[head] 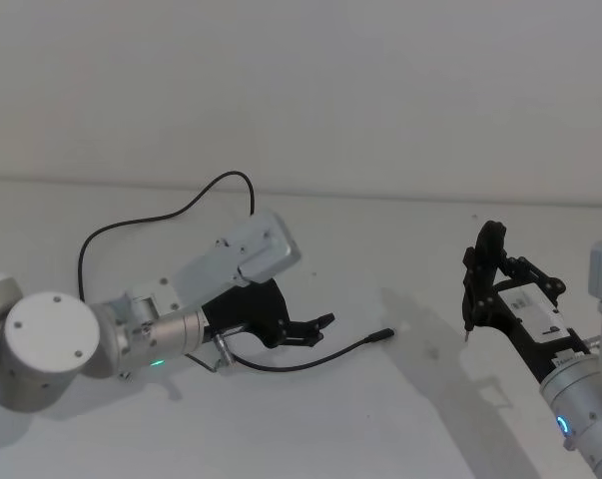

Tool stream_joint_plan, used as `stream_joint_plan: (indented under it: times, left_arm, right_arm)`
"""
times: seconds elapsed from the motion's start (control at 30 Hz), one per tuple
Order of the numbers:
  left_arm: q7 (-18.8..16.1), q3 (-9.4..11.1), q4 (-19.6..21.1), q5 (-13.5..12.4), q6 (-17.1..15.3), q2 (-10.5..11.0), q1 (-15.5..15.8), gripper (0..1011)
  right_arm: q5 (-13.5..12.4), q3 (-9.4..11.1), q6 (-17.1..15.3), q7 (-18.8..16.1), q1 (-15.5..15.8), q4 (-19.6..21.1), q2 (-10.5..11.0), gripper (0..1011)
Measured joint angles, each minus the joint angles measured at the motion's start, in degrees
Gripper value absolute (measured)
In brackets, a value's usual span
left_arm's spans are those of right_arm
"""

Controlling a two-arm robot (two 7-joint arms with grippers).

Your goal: Pick up the data cable with the one hand.

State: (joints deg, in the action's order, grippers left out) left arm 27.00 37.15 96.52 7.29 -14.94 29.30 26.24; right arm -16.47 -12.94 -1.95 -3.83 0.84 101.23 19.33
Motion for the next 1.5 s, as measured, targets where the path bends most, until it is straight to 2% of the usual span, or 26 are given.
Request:
stream_joint_plan:
  times: [0.23,0.53,1.0,1.5]
  left_arm:
    - [3.00,2.78,-2.95,-3.32,-0.89,-0.60,3.83,1001]
    - [5.16,4.40,-5.63,-4.94,-3.21,-2.11,6.30,1001]
    - [7.41,5.17,-7.79,-5.36,-7.72,-4.05,7.50,1001]
    - [7.85,5.39,-9.38,-5.80,-11.37,-6.19,7.51,1001]
  right_arm:
    - [0.00,0.00,0.00,0.00,0.00,0.00,0.00,268]
    - [0.00,0.00,0.00,0.00,0.00,0.00,0.00,268]
    - [0.00,0.00,0.00,0.00,0.00,0.00,0.00,268]
    - [0.00,0.00,0.00,0.00,0.00,0.00,0.00,268]
